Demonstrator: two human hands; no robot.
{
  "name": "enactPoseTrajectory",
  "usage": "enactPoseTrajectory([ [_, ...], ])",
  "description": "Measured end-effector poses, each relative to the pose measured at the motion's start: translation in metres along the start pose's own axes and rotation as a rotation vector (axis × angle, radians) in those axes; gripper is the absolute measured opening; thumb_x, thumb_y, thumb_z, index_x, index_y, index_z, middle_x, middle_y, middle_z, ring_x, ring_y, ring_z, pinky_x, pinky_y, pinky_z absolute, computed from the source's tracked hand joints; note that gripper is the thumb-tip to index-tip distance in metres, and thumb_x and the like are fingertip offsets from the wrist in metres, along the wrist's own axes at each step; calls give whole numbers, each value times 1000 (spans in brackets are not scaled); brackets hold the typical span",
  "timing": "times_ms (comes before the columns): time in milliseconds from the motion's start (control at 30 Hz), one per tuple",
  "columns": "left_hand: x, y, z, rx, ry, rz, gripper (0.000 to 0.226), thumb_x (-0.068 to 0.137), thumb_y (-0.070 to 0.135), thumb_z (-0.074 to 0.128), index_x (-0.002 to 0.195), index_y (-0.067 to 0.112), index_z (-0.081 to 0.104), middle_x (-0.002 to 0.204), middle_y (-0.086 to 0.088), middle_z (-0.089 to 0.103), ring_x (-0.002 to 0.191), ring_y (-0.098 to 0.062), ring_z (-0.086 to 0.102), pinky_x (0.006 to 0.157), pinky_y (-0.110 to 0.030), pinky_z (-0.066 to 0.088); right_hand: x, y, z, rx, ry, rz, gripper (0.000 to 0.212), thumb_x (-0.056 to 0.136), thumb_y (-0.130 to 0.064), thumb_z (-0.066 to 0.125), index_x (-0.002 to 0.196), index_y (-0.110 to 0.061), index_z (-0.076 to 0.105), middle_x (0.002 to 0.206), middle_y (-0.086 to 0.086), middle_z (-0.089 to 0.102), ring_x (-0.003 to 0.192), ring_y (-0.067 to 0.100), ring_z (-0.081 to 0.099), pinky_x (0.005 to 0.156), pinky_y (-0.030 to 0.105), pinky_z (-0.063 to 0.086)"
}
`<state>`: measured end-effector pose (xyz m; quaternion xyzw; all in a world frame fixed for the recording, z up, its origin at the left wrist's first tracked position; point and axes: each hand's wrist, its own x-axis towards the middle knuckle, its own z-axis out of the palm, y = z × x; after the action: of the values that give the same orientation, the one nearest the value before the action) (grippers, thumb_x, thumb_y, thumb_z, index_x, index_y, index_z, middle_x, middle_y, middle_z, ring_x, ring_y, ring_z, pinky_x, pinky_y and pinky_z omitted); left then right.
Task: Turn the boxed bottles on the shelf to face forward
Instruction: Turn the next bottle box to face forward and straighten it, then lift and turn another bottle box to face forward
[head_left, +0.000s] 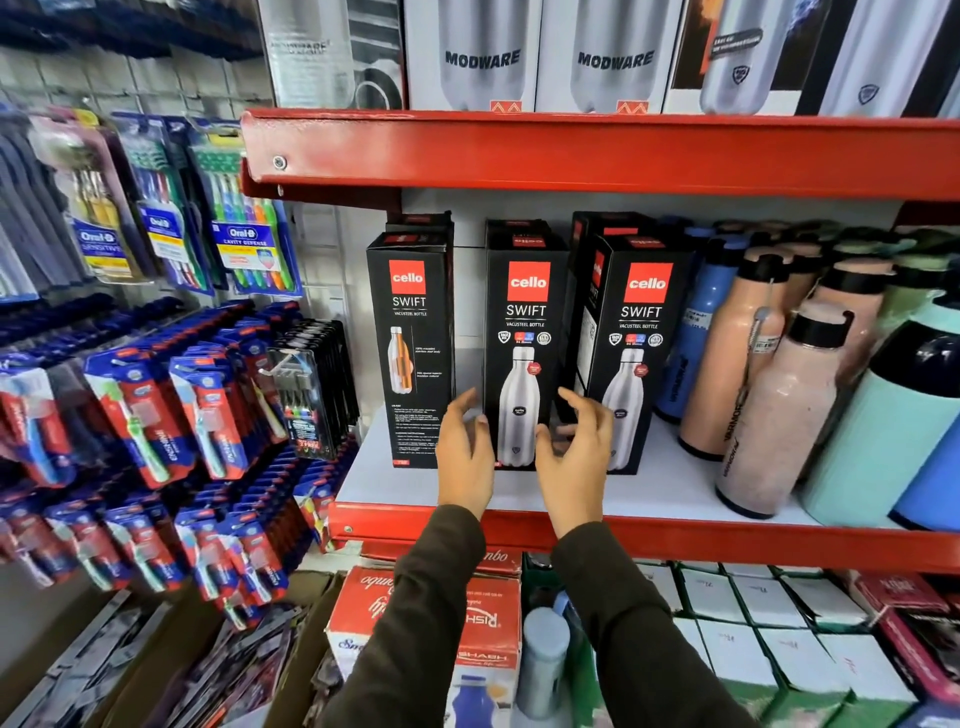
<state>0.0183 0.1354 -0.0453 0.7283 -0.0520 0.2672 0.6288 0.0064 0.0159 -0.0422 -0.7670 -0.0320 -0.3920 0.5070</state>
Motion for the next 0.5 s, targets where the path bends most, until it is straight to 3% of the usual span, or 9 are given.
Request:
enactPoseTrajectory([
  [133,-6,10,-15,36,142,193,34,98,6,45,129,13,56,128,-2,60,123,-13,54,105,-25,43,-7,-20,7,91,-7,-84,43,87,-1,62,124,-23,57,112,-6,50,79,10,59,74,13,50],
  [200,-3,11,-24,107,254,250,40,94,3,47,130,16,56,130,-3,55,126,-15,49,107,-27,38,-10,-31,17,140,-71,-83,41,89,-2,61,125,-22,57,116,-3,56,90,7,61,80,15,50],
  [300,6,9,-42,150,361,196,53,89,2,53,140,16,46,147,-6,40,137,-17,35,111,-31,26,-14,-45,37,209,-257,3,45,96,-5,55,139,-20,50,135,-3,53,115,4,56,95,13,46],
  [400,18,0,-62,51,224,21,61,97,12,50,153,14,25,163,-4,15,149,-13,15,116,-26,13,-18,-54,58,240,-467,140,52,101,-6,44,150,-17,32,147,-6,40,132,4,41,106,10,31],
  [467,26,-2,-75,-117,82,-140,57,104,27,37,156,19,16,165,2,14,150,-8,14,115,-21,12,-19,-57,71,216,-548,183,54,100,-3,41,151,-15,28,140,-12,37,129,1,33,94,-7,21],
  [500,28,-1,-80,-223,22,-210,51,105,35,30,154,21,23,161,6,27,147,-4,23,114,-17,17,-18,-57,75,194,-573,193,55,99,-1,40,151,-13,27,136,-10,36,125,0,30,84,-13,19],
])
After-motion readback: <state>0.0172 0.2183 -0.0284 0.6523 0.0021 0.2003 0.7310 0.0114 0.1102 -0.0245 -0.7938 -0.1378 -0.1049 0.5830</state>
